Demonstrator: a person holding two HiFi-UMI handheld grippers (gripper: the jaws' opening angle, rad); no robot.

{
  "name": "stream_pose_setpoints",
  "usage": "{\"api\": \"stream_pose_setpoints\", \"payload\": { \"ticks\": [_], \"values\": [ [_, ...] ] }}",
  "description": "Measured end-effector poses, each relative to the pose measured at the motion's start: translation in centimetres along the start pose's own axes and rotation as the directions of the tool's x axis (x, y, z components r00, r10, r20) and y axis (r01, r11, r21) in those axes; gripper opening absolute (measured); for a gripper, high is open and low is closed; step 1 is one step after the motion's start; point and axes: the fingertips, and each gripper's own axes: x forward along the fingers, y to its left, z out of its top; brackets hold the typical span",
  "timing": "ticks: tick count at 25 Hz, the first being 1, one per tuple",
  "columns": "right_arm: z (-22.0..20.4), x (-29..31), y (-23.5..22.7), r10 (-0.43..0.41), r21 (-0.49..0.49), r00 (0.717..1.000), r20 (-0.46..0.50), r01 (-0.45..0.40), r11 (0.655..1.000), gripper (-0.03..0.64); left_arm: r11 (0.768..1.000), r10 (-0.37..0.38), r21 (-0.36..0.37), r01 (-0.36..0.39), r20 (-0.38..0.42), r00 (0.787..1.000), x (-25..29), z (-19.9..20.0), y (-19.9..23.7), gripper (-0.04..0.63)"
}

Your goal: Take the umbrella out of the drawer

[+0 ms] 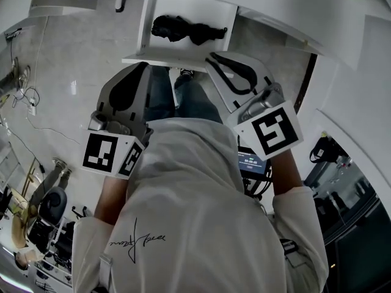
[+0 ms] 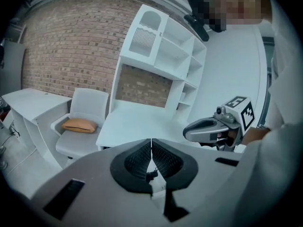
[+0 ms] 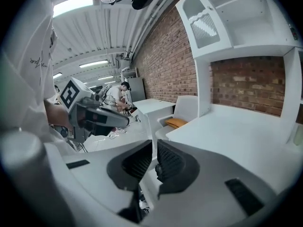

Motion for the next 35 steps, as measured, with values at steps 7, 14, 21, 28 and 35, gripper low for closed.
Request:
{"api": "stream_pose_setpoints", "payload": {
  "ticks": [7, 14, 21, 28, 35],
  "values": [
    [-1.4, 2.9, -0.5, 0.007, -0.019, 0.998, -0.063, -0.008, 1.000, 0.029, 0.999, 0.023, -0.028, -0.023, -0.006, 1.000, 0.0, -0.5, 2.0, 0.017],
    [-4.2, 5.8, -1.5, 0.019, -0.008, 0.990, -0.143, -0.021, 1.000, 0.031, 0.999, 0.010, -0.052, -0.011, -0.022, 1.000, 0.1, -1.3, 2.5, 0.017],
    [-7.1, 8.9, -2.5, 0.039, 0.034, 0.977, -0.212, -0.032, 0.999, 0.107, 0.998, -0.003, -0.067, 0.000, -0.042, 0.999, 0.4, -1.2, 3.8, 0.017],
    [-10.1, 11.3, -4.1, 0.005, -0.079, 0.953, -0.303, -0.031, 0.996, 0.114, 0.998, -0.018, -0.065, 0.014, -0.057, 0.998, 1.0, -1.0, 4.1, 0.017],
    [-13.6, 13.4, -5.2, 0.015, -0.124, 0.920, -0.391, -0.069, 0.990, 0.132, 0.994, -0.076, -0.079, 0.069, -0.087, 0.993, 2.2, -1.6, 2.9, 0.018]
  ]
}}
